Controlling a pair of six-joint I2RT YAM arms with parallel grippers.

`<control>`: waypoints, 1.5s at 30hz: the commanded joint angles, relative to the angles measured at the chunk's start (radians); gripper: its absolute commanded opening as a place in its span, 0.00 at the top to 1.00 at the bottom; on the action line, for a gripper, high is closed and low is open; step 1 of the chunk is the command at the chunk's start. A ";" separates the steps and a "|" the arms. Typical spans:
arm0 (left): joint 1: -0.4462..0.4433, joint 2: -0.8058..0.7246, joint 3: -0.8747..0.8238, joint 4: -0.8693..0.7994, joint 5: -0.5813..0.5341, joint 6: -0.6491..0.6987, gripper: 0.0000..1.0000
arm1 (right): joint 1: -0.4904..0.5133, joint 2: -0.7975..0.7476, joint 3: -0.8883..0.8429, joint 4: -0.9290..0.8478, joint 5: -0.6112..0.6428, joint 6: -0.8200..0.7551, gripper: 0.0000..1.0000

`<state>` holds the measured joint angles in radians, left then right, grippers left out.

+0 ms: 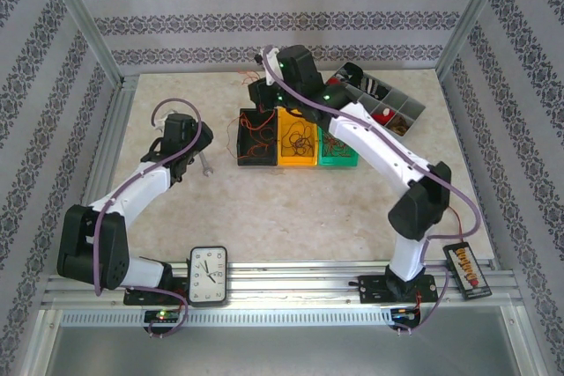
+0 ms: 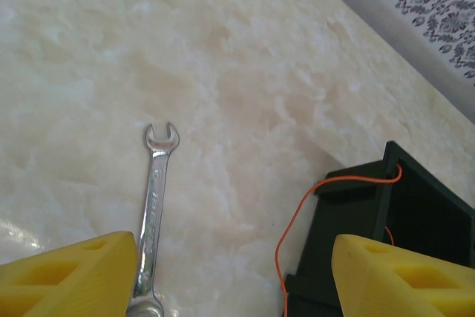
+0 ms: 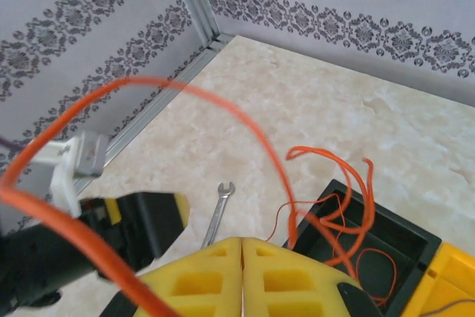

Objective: Untangle the cables

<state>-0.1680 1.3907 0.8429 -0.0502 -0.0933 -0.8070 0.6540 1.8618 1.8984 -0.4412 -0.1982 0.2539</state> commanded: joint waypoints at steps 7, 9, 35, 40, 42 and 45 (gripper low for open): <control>0.011 0.022 -0.055 0.116 0.102 -0.050 0.30 | -0.055 0.252 0.024 -0.012 -0.126 0.104 1.00; 0.010 0.033 -0.054 0.137 0.129 -0.042 0.30 | -0.051 0.271 0.000 -0.013 -0.115 0.111 1.00; 0.025 0.366 -0.008 0.497 0.399 -0.075 0.30 | -0.092 -0.114 -0.384 0.018 0.064 0.149 0.57; 0.029 0.413 -0.040 0.651 0.441 -0.120 0.31 | -0.101 -0.147 -0.432 0.019 0.059 0.155 0.57; 0.029 0.438 -0.041 0.694 0.453 -0.136 0.31 | -0.100 -0.153 -0.441 0.018 0.057 0.158 0.57; 0.028 0.465 -0.030 0.702 0.441 -0.139 0.38 | -0.099 -0.156 -0.446 0.018 0.052 0.164 0.57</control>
<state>-0.1501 1.8339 0.8120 0.5549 0.3336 -0.9211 0.5583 1.7527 1.4616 -0.4248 -0.1608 0.3981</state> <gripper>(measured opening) 0.636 0.431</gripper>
